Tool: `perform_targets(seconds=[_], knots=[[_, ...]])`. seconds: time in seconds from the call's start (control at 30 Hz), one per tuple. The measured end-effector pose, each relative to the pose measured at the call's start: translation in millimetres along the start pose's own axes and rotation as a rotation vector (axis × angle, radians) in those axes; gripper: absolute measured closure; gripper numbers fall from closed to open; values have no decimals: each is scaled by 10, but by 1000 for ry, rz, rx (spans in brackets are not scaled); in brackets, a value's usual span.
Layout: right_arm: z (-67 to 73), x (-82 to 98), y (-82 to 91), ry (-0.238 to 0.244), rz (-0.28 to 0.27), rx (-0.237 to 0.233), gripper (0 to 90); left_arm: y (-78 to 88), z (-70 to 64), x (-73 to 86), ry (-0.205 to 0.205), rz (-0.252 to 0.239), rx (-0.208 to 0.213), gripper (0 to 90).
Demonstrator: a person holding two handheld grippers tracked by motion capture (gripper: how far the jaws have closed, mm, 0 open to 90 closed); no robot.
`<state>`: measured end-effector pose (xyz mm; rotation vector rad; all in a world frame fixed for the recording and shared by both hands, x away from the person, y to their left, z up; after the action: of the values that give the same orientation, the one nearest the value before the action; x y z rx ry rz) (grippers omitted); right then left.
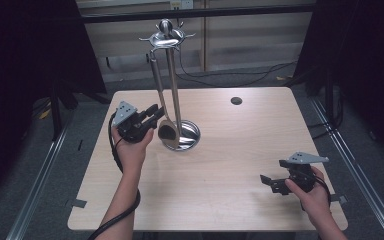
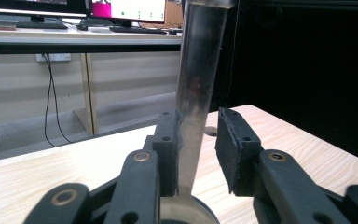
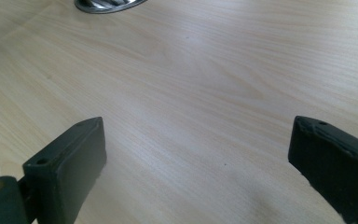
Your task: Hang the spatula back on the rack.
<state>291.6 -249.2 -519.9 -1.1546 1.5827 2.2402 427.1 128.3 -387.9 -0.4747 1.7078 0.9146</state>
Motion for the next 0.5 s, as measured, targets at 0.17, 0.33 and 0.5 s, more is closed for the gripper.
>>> perform_targets(seconds=[0.17, 0.33, 0.5], knots=[[-2, -7, 8, 0, -3, 1, 40, 15, 5, 32, -1, 6, -3, 618], [4, -3, 3, 4, 0, 1, 39, 24, -24, 69, -23, 12, -9, 531], [2, -5, 11, 1, -3, 1, 39, 48, -43, 113, -24, 21, -22, 428]])
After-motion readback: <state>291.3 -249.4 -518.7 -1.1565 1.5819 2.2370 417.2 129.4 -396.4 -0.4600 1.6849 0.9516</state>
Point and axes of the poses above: each handheld gripper's, and its own axes: y roughly backward along the jaws, x roughly out of its underside, z roughly to its left, the point moved 7 cm from there along -y, roughly forward along the jaws, and after that the axes turned 11 degrees about z, right-handed, at the moved point
